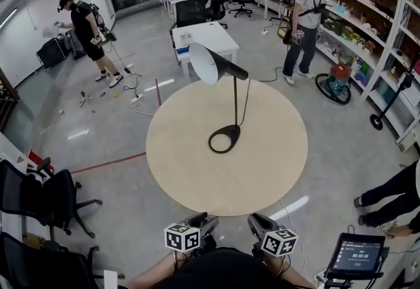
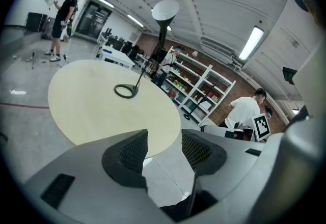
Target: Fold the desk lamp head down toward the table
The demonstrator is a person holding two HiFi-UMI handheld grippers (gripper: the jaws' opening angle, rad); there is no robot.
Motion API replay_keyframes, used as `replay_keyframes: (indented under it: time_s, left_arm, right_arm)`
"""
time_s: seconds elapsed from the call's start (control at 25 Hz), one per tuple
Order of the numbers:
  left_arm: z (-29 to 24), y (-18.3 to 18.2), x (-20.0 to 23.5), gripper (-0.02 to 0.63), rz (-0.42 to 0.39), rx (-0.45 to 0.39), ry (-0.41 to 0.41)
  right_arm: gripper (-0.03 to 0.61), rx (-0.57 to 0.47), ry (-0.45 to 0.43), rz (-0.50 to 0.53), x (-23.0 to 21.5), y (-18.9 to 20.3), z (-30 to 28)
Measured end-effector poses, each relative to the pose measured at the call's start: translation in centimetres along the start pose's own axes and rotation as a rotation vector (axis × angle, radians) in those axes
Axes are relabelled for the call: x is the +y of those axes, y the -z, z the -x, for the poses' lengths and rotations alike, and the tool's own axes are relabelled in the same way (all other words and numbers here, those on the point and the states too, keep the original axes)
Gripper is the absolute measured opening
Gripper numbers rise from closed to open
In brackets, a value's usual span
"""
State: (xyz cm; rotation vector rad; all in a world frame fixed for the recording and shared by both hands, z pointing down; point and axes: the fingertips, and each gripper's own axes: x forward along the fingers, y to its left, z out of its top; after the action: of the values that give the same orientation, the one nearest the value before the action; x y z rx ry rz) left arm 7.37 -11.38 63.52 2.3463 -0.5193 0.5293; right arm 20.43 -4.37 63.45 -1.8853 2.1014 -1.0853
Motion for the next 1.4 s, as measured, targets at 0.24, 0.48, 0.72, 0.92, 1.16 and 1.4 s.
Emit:
replay_keyframes:
  time_s: [0.24, 0.48, 0.72, 0.92, 1.16, 1.4]
  left_arm:
    - [-4.0, -4.2, -0.6, 0.216, -0.047, 0.025, 0.085]
    - [-5.7, -8.5, 1.3, 0.216, -0.059, 0.005, 0.129]
    - [-4.9, -15.3, 3.7, 0.216, -0.053, -0.109, 0.137]
    - [-3.6, -21.2, 4.6, 0.216, -0.116, -0.208, 0.178]
    - [-1.9, -27.5, 5.4, 0.216, -0.120, -0.331, 0.267]
    - [0.1, -34.1, 4.4, 0.216, -0.214, -0.477, 0.293]
  right_arm:
    - [0.067, -0.056, 0.086, -0.001, -2.2, -4.0, -0.4]
    - [0.067, -0.051, 0.129, 0.003, -2.8, -6.0, -3.6]
    - [0.066, -0.030, 0.156, 0.005, -2.9, -7.5, -6.4]
    - [0.067, -0.004, 0.177, 0.012, -2.3, -8.1, -9.6]
    - [0.066, 0.017, 0.204, 0.046, -1.3, -9.8, -12.2]
    - [0.067, -0.062, 0.185, 0.230, 1.1, -16.8, -12.8]
